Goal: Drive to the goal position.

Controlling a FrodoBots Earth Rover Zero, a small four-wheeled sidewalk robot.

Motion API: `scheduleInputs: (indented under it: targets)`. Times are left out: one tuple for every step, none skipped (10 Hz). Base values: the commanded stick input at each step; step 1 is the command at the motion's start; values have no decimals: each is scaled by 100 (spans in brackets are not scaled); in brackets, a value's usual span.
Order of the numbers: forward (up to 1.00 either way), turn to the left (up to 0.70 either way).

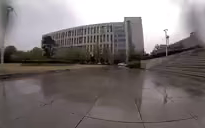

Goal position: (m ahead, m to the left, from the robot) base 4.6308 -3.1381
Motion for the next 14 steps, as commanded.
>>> scheduleInputs:
  targets:
    - [70,0]
    - [70,0]
    - [70,0]
    - [70,0]
    - [70,0]
    - [70,0]
    - [70,0]
    - [70,0]
    - [70,0]
    - [70,0]
    - [70,0]
    - [70,0]
    - [70,0]
    - [70,-8]
